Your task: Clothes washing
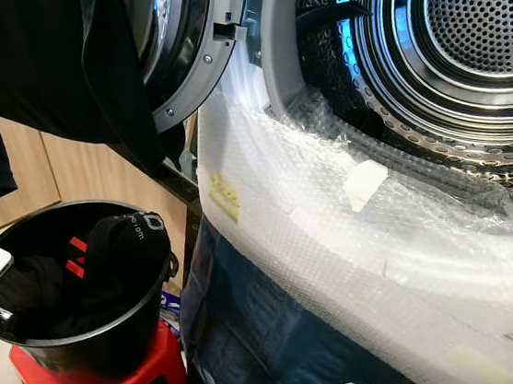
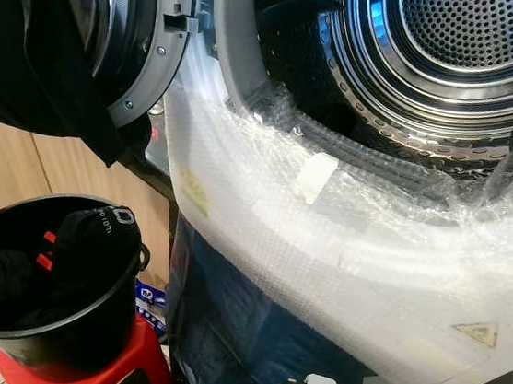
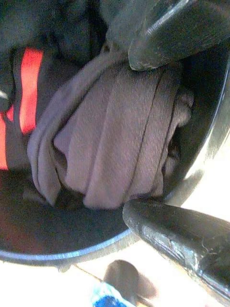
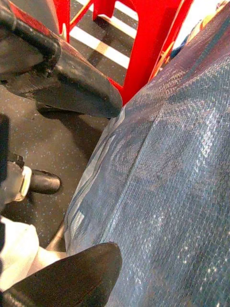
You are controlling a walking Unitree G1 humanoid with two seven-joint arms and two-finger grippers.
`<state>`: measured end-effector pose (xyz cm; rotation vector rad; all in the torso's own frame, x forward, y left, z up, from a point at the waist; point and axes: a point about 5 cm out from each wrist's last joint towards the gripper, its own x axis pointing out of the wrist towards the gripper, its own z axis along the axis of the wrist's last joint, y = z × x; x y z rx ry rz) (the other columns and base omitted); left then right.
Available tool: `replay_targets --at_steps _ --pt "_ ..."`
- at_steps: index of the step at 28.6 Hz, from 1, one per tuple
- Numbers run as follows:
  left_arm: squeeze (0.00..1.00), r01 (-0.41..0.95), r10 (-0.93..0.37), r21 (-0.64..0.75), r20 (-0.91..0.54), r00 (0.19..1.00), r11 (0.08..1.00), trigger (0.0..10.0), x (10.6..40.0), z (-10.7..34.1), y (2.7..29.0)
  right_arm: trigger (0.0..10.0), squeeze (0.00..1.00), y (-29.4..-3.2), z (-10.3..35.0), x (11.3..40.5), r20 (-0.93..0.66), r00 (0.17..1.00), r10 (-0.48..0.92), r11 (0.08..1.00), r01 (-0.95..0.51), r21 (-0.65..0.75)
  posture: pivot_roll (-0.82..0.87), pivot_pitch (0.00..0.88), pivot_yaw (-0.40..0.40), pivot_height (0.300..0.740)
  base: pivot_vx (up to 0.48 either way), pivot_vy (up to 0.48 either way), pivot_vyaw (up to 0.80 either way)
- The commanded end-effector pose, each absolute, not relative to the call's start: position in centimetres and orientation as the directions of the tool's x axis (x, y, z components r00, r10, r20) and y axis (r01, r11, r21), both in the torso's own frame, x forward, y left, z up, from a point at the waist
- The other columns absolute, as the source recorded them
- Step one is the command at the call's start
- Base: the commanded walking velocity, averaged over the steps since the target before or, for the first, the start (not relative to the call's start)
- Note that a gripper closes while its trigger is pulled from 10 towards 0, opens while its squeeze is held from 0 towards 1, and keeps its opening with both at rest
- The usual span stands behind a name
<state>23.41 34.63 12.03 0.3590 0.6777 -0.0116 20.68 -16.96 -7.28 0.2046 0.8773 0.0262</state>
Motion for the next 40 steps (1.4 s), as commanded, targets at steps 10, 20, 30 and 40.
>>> replay_targets --at_steps 10,20,30,40 --pt "0.0 -0.009 0.219 0.345 -0.573 0.79 0.938 10.0 23.8 11.7 36.1 10.0 0.0 -17.1 -7.3 20.7 -0.767 0.632 0.109 0.985 0.035 0.17 0.29 0.029 -0.071 0.74 0.0 0.0 0.0" --pt "0.0 -0.016 0.208 0.321 -0.575 0.791 0.947 10.0 23.8 10.8 36.0 10.0 0.0 -17.2 -7.3 20.5 -0.772 0.626 0.112 0.987 0.017 0.158 0.28 0.005 -0.078 0.74 0.0 0.0 0.0" --pt "0.0 0.077 0.201 0.432 -0.562 0.803 0.899 10.0 24.0 12.8 35.8 10.0 0.0 -16.8 -7.2 20.9 -0.765 0.63 0.129 0.986 -0.001 0.165 0.29 0.0 -0.083 0.74 0.0 0.0 0.0" --pt "0.0 0.196 0.129 0.431 -0.616 0.777 0.881 10.0 23.6 11.8 34.6 10.0 0.0 -17.1 -7.4 20.5 -0.773 0.623 0.123 0.987 0.008 0.163 0.29 0.016 -0.086 0.74 0.0 0.0 0.0"
